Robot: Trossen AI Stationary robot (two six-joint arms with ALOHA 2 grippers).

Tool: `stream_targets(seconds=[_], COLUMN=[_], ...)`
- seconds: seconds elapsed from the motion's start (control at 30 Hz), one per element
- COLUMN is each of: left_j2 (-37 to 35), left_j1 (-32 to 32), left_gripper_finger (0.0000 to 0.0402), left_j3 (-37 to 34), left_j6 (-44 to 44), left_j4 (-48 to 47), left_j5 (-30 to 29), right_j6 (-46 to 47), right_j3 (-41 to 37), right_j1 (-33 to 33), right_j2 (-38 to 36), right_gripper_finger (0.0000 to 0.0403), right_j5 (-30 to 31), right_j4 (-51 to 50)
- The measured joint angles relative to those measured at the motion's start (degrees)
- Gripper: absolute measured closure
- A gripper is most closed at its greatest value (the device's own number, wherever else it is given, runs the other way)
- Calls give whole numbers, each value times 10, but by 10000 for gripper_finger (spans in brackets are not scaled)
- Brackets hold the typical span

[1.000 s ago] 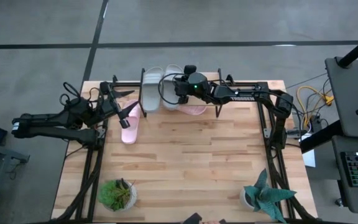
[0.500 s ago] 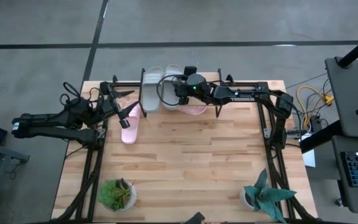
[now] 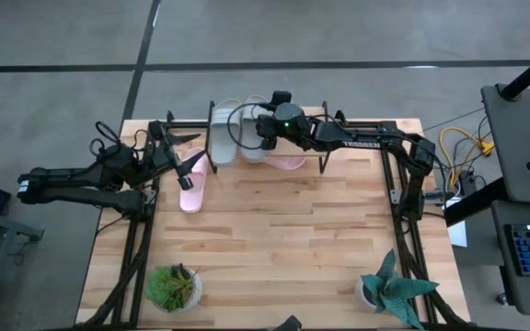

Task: Pick and place slides into the shelf
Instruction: Put the left light pink slipper on the shelf

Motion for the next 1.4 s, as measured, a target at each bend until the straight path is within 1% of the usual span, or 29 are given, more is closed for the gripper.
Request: stream_targets(seconds=[0.17,0.27,0.33,0.47,0.57,0.67,0.8,0.93,1.07,1.3,1.4], left_j2=[0,2,6,18,34,47,60,68,74,87,94], left_j1=[0,0,0,0,0,0,0,0,0,0,0], left_gripper_finger=[221,221,221,221,221,221,221,221,221,221,221], left_j3=[2,1,1,1,7,16,20,19,18,19,17], left_j6=[1,1,0,0,0,0,-1,-1,-3,-113,-136], left_j4=[1,-8,-19,-13,-14,-44,-80,-136,-199,-327,-367], left_j5=[0,-6,-13,-26,-29,-37,-75,-107,-135,-145,-145], right_j6=[4,23,36,64,107,141,184,202,209,209,205], right_j3=[40,55,56,45,20,-17,-76,-141,-186,-243,-256], right_j1=[12,22,30,40,39,37,47,62,76,87,87], right_j2=[-4,-17,-33,-83,-126,-169,-220,-256,-283,-317,-331], right_gripper_finger=[197,201,206,217,227,236,246,254,262,273,277], right_j5=[40,66,66,58,3,-57,-91,-96,-96,-95,-89], right_j4=[-39,-59,-65,-82,-96,-98,-99,-97,-94,-51,-39])
